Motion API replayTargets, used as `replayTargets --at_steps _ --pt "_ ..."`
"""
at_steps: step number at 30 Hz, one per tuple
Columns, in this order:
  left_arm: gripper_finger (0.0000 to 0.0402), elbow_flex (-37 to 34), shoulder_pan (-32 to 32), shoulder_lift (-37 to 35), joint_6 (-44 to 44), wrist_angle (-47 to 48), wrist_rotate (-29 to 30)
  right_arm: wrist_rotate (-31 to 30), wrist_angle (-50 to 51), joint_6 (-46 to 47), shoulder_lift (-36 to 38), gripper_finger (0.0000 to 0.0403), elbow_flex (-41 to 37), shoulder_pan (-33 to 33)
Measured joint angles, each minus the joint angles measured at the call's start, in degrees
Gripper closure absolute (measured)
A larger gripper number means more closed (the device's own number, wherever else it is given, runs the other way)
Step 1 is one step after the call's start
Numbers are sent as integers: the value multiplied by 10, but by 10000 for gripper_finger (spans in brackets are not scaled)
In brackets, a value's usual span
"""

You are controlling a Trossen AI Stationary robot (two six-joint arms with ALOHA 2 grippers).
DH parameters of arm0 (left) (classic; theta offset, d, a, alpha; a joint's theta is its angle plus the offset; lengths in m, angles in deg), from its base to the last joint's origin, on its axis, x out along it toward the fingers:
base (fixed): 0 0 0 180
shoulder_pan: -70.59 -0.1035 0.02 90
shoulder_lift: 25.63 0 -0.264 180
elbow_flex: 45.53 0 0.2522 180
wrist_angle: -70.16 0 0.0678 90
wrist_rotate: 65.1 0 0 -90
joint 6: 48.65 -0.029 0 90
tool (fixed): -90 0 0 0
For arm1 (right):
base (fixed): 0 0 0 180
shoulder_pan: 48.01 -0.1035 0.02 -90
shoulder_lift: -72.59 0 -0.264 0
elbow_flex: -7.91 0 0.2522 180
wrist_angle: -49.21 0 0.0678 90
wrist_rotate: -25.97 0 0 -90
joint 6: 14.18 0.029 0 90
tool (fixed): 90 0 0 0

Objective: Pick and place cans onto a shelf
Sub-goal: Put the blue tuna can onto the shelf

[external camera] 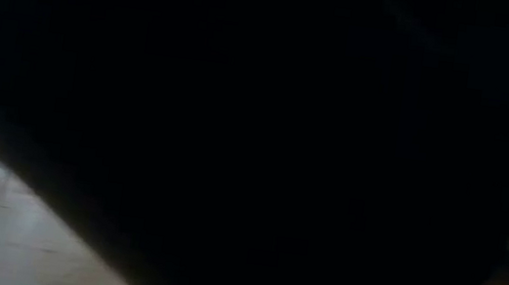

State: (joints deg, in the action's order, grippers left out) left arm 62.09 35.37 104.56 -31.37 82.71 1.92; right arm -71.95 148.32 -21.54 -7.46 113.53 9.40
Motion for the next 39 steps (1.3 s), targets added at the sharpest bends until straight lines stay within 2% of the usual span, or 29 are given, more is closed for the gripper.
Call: replayTargets --at_steps 4,8,11,14,18,21,27,34,39 --pt "315 0 0 0 0 0 3 54 1 34 26 240 33 0" --pt "315 0 0 0 0 0 10 160 5 76 62 240 37 -9" --pt "315 0 0 0 0 0 10 232 5 105 93 240 37 -35" --pt "315 0 0 0 0 -1 10 259 4 151 124 240 37 -81" --pt "315 0 0 0 0 -1 10 260 -6 236 165 240 33 -171" --pt "315 0 0 0 1 -1 10 248 -55 305 198 240 4 -252" --pt "315 0 0 0 1 -1 10 218 -220 429 252 240 -129 -419" --pt "315 0 0 0 1 -1 9 200 -398 523 266 240 -258 -585" --pt "315 -1 2 -9 4 9 -52 132 -428 570 266 240 -300 -688"
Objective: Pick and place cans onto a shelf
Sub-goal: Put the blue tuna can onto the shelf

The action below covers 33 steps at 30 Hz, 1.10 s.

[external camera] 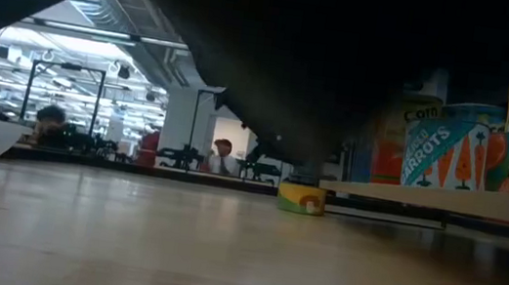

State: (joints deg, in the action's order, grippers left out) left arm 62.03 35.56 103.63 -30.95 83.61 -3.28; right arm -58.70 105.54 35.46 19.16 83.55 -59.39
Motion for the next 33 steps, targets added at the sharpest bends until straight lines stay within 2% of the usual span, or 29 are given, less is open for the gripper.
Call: replayTargets --at_steps 3,9,14,16,21,29,33 --pt "315 0 5 -23 -2 29 20 -42 -22 48 -1 240 -34 -60" --pt "315 0 17 -93 -37 80 81 -79 -156 120 -1 240 -120 -151" --pt "315 1 49 -174 -87 185 153 -114 -249 178 -2 240 -190 -208" --pt "316 1 73 -209 -107 247 188 -124 -266 200 -3 240 -209 -224" --pt "316 1 156 -267 -133 330 272 -141 -269 249 -4 240 -238 -249" --pt "315 1 294 -280 -134 347 277 -148 -304 251 -12 240 -276 -260" --pt "315 0 351 -271 -133 343 305 -148 -365 251 -25 240 -308 -260"
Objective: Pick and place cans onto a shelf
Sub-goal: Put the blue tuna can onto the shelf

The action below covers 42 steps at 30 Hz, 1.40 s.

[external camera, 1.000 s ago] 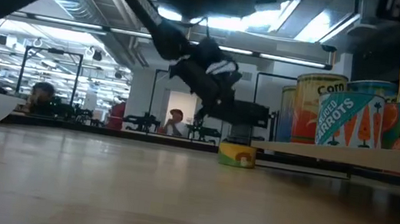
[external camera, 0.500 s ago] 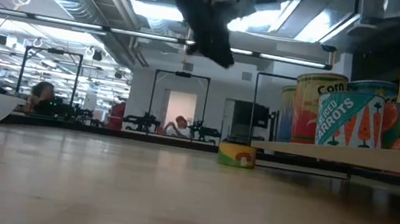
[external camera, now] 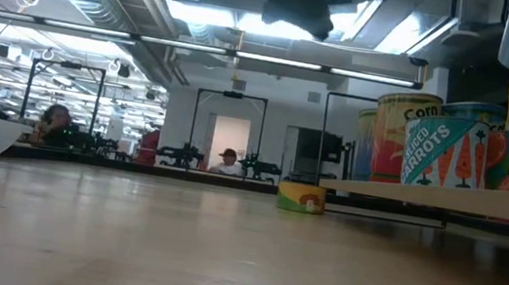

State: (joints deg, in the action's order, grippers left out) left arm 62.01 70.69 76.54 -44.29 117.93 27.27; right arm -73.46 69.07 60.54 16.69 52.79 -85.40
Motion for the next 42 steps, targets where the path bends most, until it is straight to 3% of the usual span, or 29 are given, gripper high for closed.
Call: replayTargets --at_steps 11,16,28,42 --pt "315 -1 103 27 43 -34 74 13 -38 0 -37 240 -25 -1" --pt "315 1 132 67 58 -105 77 20 -38 -1 -60 240 -25 -1" --pt "315 1 164 153 83 -202 73 41 -52 -2 -99 240 -25 -1" --pt "315 1 172 159 91 -213 75 52 -54 -2 -100 227 -25 -1"
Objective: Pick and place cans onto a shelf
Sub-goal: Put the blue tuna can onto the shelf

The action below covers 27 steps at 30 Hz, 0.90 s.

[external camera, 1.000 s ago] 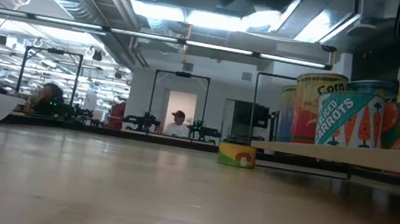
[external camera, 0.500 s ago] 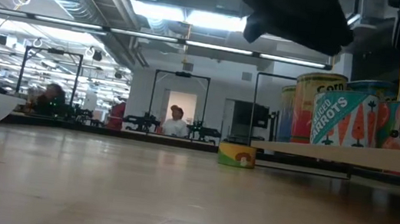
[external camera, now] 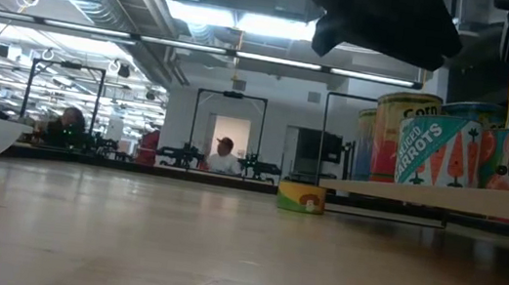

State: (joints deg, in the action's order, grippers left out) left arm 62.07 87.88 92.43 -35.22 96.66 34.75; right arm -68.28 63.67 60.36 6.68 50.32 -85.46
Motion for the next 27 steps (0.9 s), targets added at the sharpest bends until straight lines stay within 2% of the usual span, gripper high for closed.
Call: replayTargets --at_steps 5,12,18,27 --pt "315 0 0 0 2 0 0 0 0 0 0 206 0 0" --pt "315 0 0 0 2 0 0 1 3 -1 0 203 0 0" --pt "315 0 0 0 2 1 0 62 10 0 0 203 0 0" --pt "315 0 0 0 2 1 0 44 10 -17 7 202 27 0"
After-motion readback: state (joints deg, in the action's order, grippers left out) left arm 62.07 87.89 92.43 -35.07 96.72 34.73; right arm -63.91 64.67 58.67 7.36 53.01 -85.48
